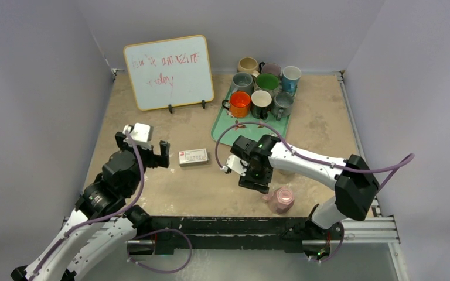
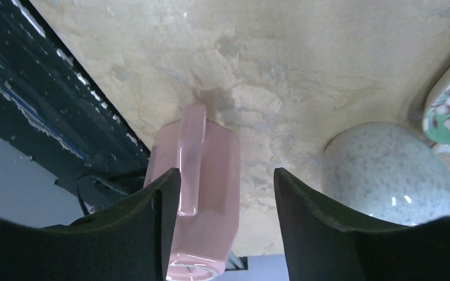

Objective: Turn the mug right side up
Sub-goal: Turn over the cup at the center of the board.

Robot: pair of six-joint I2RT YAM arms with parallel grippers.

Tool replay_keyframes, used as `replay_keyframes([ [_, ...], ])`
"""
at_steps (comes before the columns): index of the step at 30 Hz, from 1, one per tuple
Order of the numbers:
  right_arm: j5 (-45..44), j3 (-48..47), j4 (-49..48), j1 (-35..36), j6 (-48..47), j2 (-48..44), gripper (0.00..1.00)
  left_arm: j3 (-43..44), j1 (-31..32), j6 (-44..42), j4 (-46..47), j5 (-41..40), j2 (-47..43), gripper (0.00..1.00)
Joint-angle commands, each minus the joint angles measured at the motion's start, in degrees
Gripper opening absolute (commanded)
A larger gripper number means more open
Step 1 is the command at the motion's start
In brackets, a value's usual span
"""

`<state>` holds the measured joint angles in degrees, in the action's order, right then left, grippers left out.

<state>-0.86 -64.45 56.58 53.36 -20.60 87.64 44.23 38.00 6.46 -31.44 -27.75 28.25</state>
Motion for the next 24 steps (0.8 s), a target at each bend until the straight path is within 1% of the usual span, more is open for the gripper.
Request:
replay_keyframes([
  [1,0.4,1.1,5.1,1.0,0.2,-1.3,0.62,0.3,-0.1,0.2,1.2,-3.0,-1.8,0.98],
  [6,-0.1,3.9,5.4,1.9,0.5,-0.6,0.61,0.7,-0.1,0.8,0.1,-3.4,-1.9,0.98],
  [11,-1.2,4.3,4.9,2.1,0.8,0.1,0.6,0.6,-0.1,0.5,-0.8,-4.0,-2.1,0.97],
  [13,-1.7,4.3,5.1,2.2,1.3,1.4,0.59,0.6,-0.1,0.8,-0.8,-3.9,-2.2,0.98],
  [14,-1.4,4.2,5.2,2.2,1.3,1.7,0.56,0.5,-0.1,0.8,-0.6,-3.7,-2.3,0.97],
  [15,-0.6,4.0,5.2,2.2,1.1,1.8,0.51,0.4,-0.1,0.8,-0.5,-3.6,-2.4,0.97],
  [17,0.7,3.5,4.9,2.2,0.6,1.8,0.35,0.4,-0.1,0.9,-0.7,-3.9,-2.3,0.98],
  [20,0.7,3.0,4.3,2.1,0.2,1.7,0.19,0.8,-0.1,1.1,-1.1,-4.5,-2.0,0.98],
  [22,0.7,2.4,4.0,2.2,-0.1,2.3,0.12,0.8,-0.1,1.2,-1.3,-4.5,-2.1,0.98],
  [23,0.5,1.7,3.8,2.2,-0.1,2.6,0.04,0.6,-0.1,1.2,-1.3,-4.5,-2.2,0.98],
  [24,0.4,0.9,3.7,2.2,0.1,3.0,0.0,0.5,-0.1,1.2,-1.2,-4.5,-2.3,0.98],
])
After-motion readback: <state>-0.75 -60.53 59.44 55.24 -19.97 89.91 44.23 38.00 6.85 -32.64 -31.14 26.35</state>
